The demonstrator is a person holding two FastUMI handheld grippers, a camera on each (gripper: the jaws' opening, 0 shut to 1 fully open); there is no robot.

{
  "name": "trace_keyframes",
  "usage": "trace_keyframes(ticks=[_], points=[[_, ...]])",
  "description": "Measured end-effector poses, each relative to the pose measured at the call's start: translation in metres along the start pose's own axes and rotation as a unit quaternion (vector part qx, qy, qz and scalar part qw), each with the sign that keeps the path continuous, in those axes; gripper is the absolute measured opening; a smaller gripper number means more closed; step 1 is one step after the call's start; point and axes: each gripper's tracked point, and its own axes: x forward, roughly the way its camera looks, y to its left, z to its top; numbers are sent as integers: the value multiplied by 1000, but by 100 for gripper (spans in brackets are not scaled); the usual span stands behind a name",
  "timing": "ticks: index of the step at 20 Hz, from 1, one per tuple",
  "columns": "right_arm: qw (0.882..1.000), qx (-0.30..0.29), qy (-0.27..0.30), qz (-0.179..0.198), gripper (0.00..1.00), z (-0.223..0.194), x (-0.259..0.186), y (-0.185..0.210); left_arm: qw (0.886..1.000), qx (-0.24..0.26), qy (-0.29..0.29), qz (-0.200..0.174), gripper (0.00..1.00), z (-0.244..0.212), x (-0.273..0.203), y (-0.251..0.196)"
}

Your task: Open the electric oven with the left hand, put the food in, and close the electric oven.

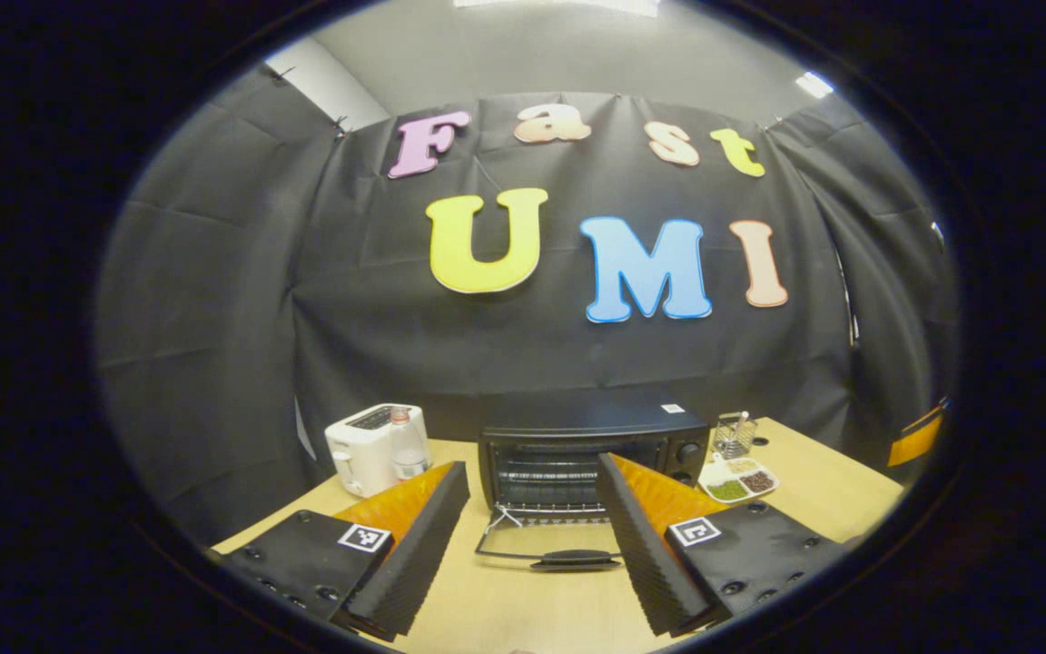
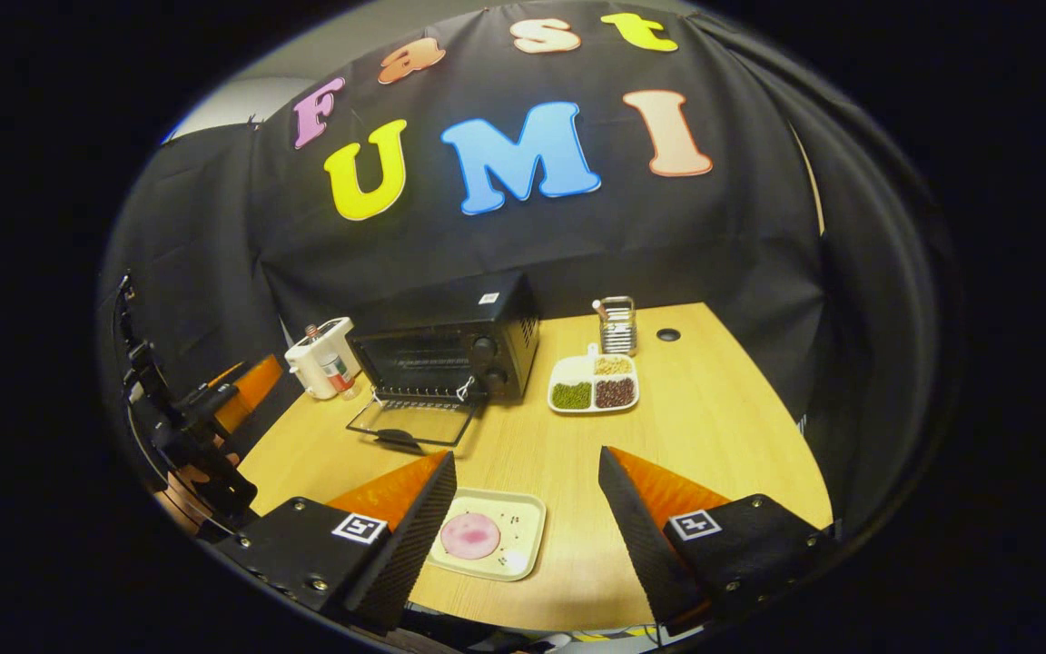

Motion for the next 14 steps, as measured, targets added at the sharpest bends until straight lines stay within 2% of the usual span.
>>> trace_keyframes(ticks=[3,4,5,6,7,8,14], points=[[999,10,46,15,96,-28,18,-1,1000,2,-8,24,100,9,-25,20],[998,11,66,18,96,-39,25,-2,999,4,-10,33,91,11,-33,28],[996,14,85,23,96,-49,30,-3,999,6,-12,40,91,13,-40,34],[994,19,106,28,92,-60,37,-4,999,6,-15,46,91,15,-47,39],[991,25,123,36,98,-68,39,-3,998,7,-16,52,91,17,-54,44],[989,31,138,42,98,-76,43,-1,998,9,-18,59,100,19,-61,50],[974,57,213,43,98,-107,69,-14,994,21,-23,101,100,26,-95,79]])
